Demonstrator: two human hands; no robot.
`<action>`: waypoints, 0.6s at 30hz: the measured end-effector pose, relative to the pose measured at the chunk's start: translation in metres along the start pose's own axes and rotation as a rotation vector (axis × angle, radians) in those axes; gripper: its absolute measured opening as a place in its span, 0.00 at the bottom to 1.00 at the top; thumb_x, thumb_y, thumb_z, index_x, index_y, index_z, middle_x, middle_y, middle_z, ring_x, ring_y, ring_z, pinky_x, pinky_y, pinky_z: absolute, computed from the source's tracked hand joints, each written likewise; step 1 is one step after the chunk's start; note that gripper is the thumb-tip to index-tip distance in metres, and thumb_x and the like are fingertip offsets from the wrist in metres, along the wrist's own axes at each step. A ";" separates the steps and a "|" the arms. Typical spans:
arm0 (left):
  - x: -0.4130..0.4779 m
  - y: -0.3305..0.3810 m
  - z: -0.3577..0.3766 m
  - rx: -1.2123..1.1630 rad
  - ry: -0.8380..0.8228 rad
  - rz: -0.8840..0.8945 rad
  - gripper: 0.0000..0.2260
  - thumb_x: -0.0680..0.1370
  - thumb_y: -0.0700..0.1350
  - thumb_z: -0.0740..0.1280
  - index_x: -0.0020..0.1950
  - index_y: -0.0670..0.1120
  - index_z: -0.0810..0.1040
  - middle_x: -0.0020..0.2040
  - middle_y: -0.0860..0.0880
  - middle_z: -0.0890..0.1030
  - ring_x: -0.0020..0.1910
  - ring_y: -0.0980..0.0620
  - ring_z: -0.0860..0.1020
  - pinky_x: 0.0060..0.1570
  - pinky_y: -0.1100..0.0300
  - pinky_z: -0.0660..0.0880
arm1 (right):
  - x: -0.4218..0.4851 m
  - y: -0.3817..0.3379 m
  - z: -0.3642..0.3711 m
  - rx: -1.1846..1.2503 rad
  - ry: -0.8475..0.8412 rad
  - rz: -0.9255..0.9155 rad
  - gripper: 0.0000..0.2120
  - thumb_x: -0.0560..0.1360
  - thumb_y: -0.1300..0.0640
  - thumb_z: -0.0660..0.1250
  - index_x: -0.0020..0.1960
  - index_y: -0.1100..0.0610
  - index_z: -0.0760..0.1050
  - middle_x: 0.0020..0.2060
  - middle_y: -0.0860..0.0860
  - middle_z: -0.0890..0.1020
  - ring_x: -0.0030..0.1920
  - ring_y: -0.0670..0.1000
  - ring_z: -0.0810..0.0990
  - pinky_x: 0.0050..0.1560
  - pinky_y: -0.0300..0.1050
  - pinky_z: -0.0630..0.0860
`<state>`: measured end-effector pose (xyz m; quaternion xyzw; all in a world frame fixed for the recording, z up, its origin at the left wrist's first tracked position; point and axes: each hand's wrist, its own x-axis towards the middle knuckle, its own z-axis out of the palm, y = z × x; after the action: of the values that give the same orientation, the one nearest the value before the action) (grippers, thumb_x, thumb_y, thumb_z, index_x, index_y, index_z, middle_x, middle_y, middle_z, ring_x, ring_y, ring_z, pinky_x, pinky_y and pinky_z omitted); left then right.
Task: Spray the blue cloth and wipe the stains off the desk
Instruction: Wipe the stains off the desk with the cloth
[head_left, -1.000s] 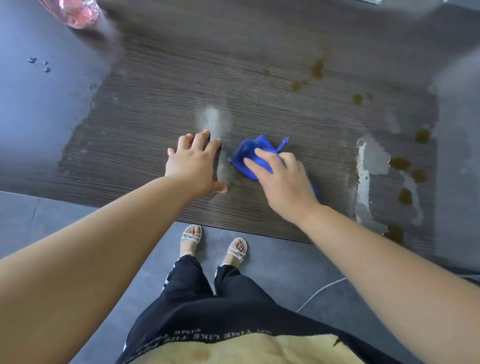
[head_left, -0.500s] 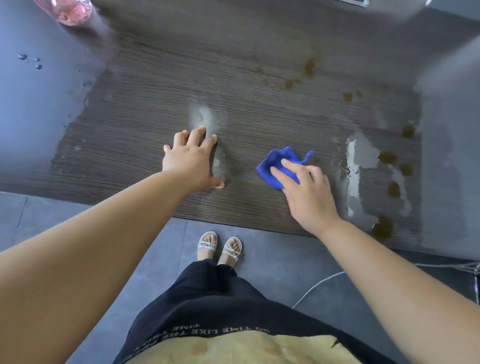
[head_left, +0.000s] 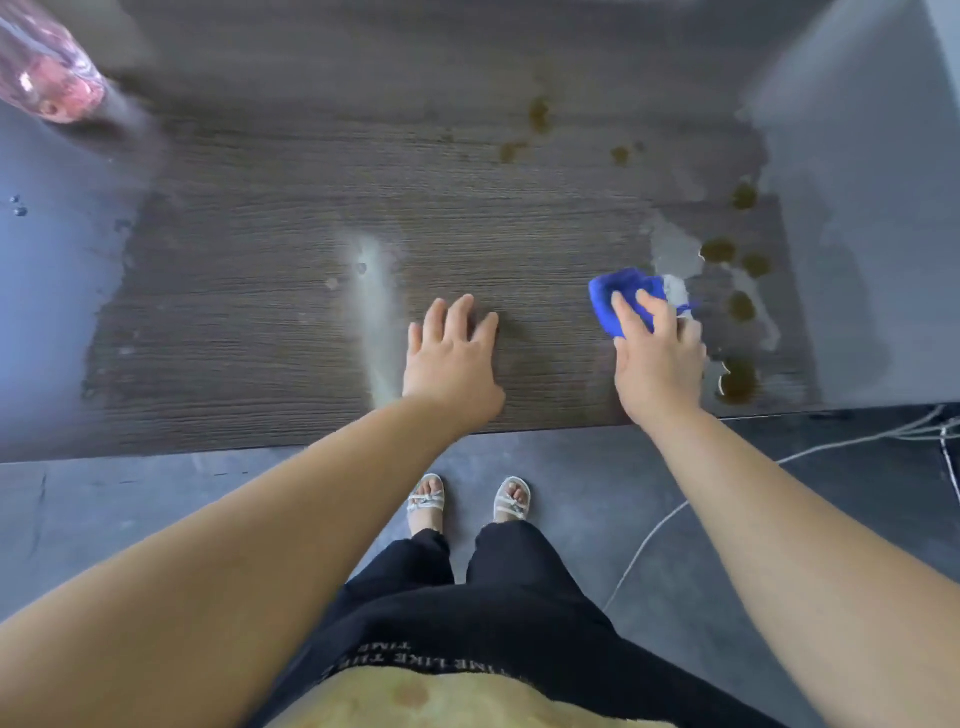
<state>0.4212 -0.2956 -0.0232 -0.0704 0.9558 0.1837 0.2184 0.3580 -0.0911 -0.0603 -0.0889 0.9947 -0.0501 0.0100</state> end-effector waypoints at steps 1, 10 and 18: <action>0.000 0.007 0.004 -0.007 -0.005 0.016 0.34 0.73 0.49 0.65 0.75 0.49 0.52 0.77 0.46 0.48 0.75 0.43 0.44 0.74 0.45 0.47 | 0.008 -0.010 0.000 0.006 -0.026 0.111 0.24 0.79 0.57 0.59 0.74 0.49 0.61 0.73 0.52 0.61 0.61 0.63 0.66 0.61 0.56 0.64; 0.016 0.037 0.006 -0.063 0.060 -0.058 0.25 0.73 0.48 0.63 0.70 0.50 0.63 0.74 0.48 0.57 0.73 0.44 0.53 0.70 0.39 0.53 | -0.027 0.018 -0.001 0.016 0.010 -0.405 0.27 0.68 0.65 0.70 0.66 0.53 0.73 0.62 0.54 0.76 0.46 0.64 0.74 0.43 0.54 0.74; 0.024 0.057 0.017 -0.030 0.002 -0.140 0.34 0.72 0.52 0.66 0.75 0.53 0.53 0.76 0.49 0.50 0.75 0.43 0.45 0.69 0.34 0.45 | 0.042 -0.011 -0.005 0.063 -0.062 -0.030 0.28 0.74 0.62 0.64 0.73 0.52 0.63 0.71 0.56 0.65 0.57 0.64 0.69 0.54 0.54 0.68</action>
<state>0.3940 -0.2378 -0.0299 -0.1407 0.9459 0.1820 0.2287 0.3182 -0.1089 -0.0547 -0.1051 0.9904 -0.0789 0.0429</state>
